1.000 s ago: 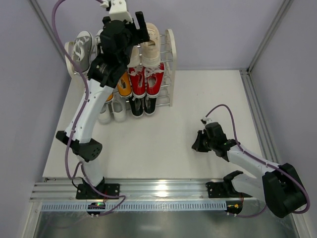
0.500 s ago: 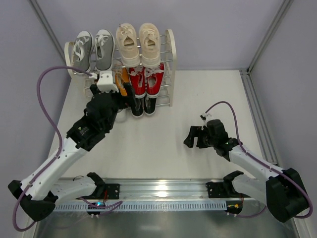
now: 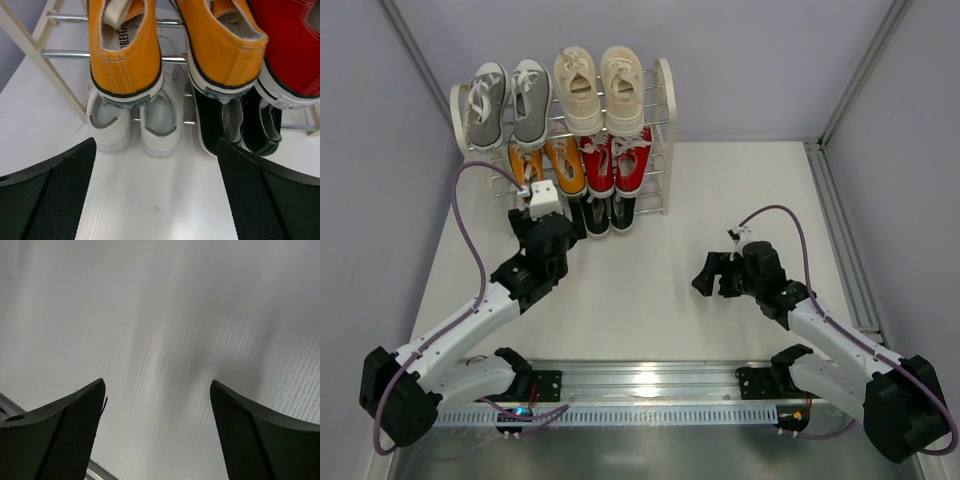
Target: Place and organize the shoes onto the shoe shelf
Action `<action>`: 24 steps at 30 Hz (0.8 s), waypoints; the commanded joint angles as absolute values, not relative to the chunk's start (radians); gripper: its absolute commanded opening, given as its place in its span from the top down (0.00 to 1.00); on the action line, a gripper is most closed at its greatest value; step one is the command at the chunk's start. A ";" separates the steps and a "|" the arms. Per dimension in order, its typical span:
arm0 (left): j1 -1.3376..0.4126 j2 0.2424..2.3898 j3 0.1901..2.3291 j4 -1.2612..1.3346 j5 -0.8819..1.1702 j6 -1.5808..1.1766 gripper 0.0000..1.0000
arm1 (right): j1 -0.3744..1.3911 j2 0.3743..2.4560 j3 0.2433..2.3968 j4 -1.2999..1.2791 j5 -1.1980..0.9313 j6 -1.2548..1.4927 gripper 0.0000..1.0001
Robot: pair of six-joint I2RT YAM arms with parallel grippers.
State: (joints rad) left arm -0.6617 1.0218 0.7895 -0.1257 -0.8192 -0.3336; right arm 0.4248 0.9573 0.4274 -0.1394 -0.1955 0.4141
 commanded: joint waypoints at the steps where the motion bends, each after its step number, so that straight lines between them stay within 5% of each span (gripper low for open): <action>1: -0.600 1.054 0.779 0.023 -0.835 -0.335 0.01 | 0.423 0.933 0.431 -0.140 -0.189 0.394 0.15; 12: -0.357 1.117 0.736 0.242 -0.611 -0.270 0.09 | 0.425 0.934 0.437 -0.143 -0.199 0.377 0.17; 24: -0.311 1.091 0.776 0.141 -0.727 -0.212 0.18 | 0.425 0.920 0.414 -0.121 -0.213 0.370 0.18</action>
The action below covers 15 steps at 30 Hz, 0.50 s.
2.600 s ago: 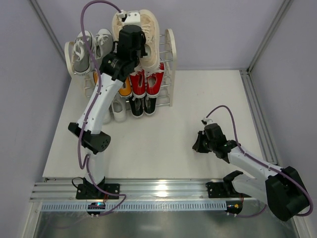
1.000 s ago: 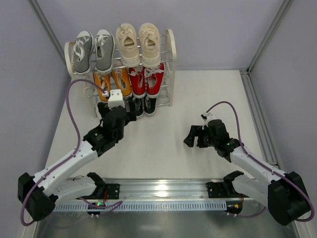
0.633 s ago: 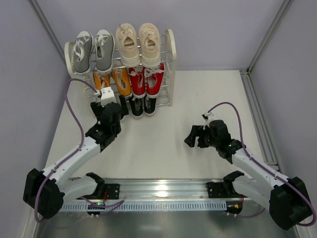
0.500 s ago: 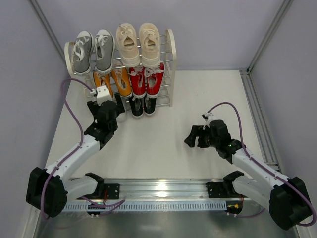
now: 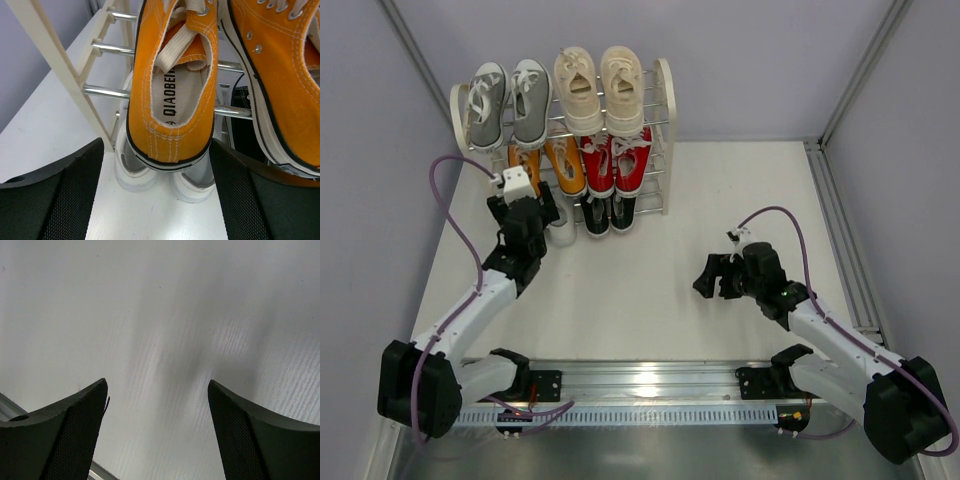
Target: Place and organize the shoes onto the shoe shelf
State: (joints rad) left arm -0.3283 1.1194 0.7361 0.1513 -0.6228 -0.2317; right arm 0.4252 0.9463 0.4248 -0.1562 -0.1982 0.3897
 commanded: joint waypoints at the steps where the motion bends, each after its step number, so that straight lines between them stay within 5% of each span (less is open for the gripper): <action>1: -0.307 1.089 0.775 0.137 -0.745 -0.213 0.18 | 0.425 0.916 0.411 -0.121 -0.213 0.370 0.18; 8: -0.272 1.063 0.778 0.104 -0.816 -0.224 0.19 | 0.425 0.887 0.402 -0.126 -0.212 0.367 0.18; 15: -0.261 1.016 0.764 0.127 -0.608 -0.265 0.14 | 0.425 0.884 0.403 -0.127 -0.209 0.367 0.18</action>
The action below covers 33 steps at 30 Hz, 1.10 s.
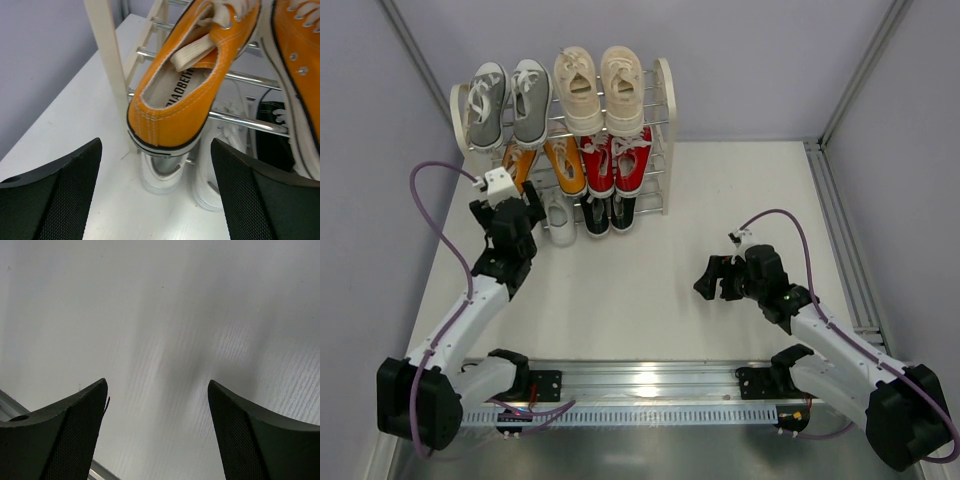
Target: Place and organize the shoes onto the shoe shelf
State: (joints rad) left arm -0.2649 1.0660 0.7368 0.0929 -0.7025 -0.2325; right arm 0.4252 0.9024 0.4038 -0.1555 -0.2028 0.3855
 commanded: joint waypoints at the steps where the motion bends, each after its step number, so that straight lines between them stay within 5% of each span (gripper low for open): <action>1: -0.265 1.006 0.764 0.117 -0.577 -0.279 0.13 | 0.425 0.884 0.403 -0.127 -0.204 0.367 0.18; 10: -0.481 0.925 0.804 -0.185 -0.603 -0.477 0.05 | 0.425 0.907 0.410 -0.132 -0.187 0.373 0.18; 15: -0.652 1.012 0.848 -0.147 -0.709 -0.482 0.04 | 0.425 0.911 0.413 -0.132 -0.186 0.374 0.18; 33: -0.574 1.351 1.008 0.146 -0.749 -0.258 0.04 | 0.425 0.850 0.396 -0.160 -0.167 0.374 0.18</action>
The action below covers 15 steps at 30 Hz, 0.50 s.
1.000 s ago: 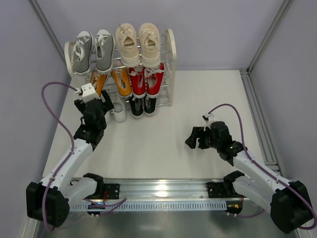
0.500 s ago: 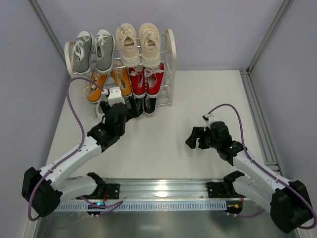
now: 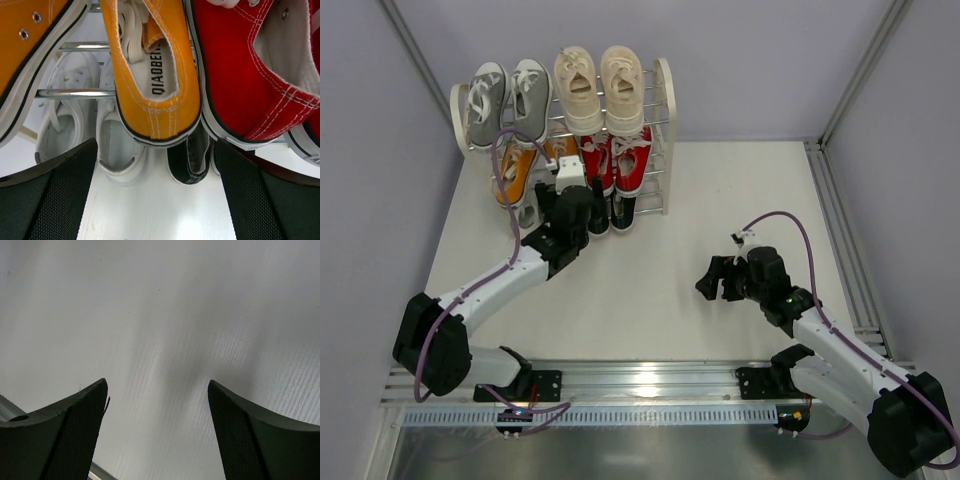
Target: Place and organize the shoes onto the shoe shelf
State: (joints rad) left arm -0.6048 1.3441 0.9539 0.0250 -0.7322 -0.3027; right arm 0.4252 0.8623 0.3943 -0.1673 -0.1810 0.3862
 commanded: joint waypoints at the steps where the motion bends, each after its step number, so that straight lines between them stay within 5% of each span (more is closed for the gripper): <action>1: -0.568 1.356 1.009 0.149 -0.746 -0.255 0.05 | 0.423 0.851 0.396 -0.156 -0.169 0.374 0.18; 11: -0.483 1.382 0.957 0.248 -0.654 -0.235 0.26 | 0.425 0.861 0.400 -0.149 -0.172 0.370 0.20; 15: -0.483 1.356 0.940 0.238 -0.652 -0.239 0.50 | 0.425 0.864 0.400 -0.150 -0.175 0.368 0.22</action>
State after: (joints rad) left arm -0.4923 1.3792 0.9539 0.1688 -0.6518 -0.2470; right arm 0.4252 0.8642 0.3943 -0.1673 -0.1814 0.3855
